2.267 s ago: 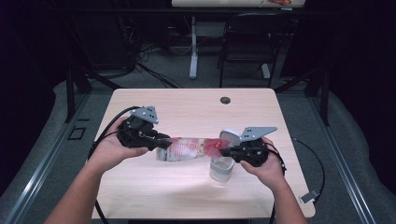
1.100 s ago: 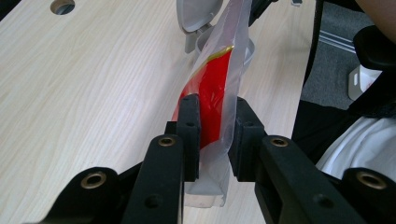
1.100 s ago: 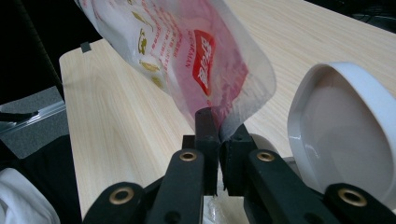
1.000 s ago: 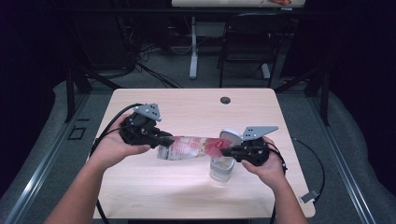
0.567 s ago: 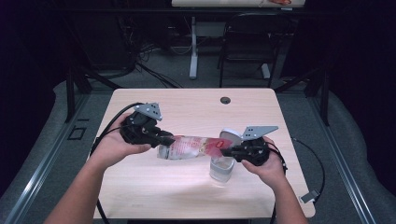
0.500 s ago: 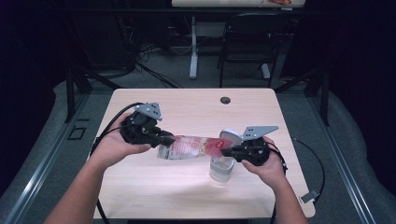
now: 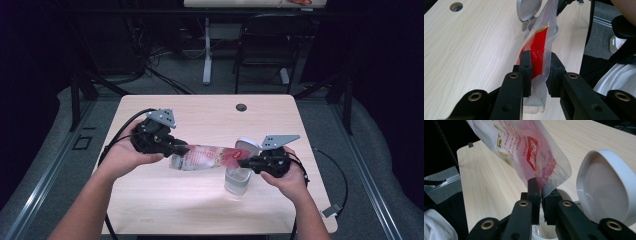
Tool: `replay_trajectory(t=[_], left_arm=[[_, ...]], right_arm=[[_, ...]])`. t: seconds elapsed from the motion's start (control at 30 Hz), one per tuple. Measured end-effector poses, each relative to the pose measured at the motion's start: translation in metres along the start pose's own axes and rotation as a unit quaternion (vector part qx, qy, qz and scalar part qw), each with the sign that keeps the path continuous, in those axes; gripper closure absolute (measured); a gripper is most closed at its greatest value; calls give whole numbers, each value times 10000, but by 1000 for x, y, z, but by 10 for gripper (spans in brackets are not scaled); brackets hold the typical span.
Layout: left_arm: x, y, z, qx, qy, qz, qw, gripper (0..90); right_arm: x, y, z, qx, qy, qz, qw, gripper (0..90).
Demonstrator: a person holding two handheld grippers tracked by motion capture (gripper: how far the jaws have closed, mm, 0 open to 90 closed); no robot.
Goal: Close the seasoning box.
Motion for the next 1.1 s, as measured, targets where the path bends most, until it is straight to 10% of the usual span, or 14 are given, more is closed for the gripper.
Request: replay_trajectory(t=[1.1], left_arm=[[0, 7, -5, -66, -75, 15, 9999, 785]], right_arm=[[13, 1, -7, -20, -81, -186, 9998, 886]])
Point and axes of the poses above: each handheld gripper's, and its own axes: x roughly backward along the jaws, y roughly out of its top, z roughly to its left, the point moved 9 cm from there along -x, roughly forward along the jaws, and after that the axes turned 1 degree about x, right-handed, at the moved point
